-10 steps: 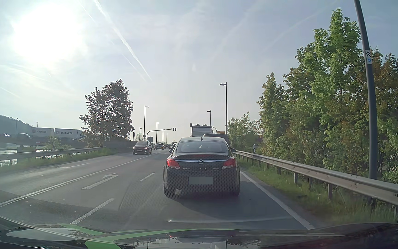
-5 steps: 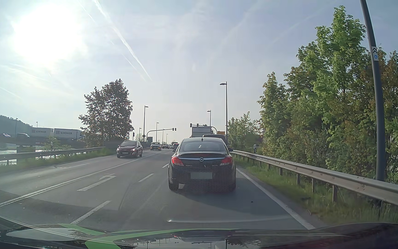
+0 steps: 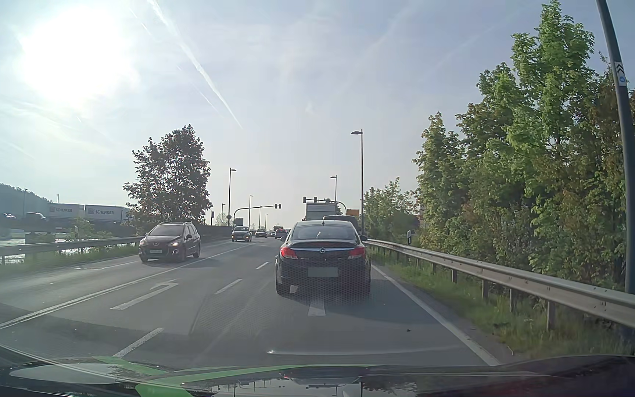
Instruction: Follow the waypoints while adhering to traffic rules and regulations
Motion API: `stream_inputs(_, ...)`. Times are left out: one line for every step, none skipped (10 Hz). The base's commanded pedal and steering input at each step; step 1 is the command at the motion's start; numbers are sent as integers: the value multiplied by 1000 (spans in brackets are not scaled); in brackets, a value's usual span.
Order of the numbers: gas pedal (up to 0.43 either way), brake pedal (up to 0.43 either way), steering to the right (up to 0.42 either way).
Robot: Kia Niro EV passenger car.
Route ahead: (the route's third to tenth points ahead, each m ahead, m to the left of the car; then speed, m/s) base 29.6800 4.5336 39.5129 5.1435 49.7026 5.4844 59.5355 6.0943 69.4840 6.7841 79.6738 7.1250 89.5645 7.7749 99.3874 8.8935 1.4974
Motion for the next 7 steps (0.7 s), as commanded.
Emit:
stream_inputs(319, 0, -3)
stream_inputs(319, 0, -3)
stream_inputs(319, 0, -3)
stream_inputs(319, 0, -3)
stream_inputs(319, 0, -3)
stream_inputs(319, 0, -3)
stream_inputs(319, 0, -3)
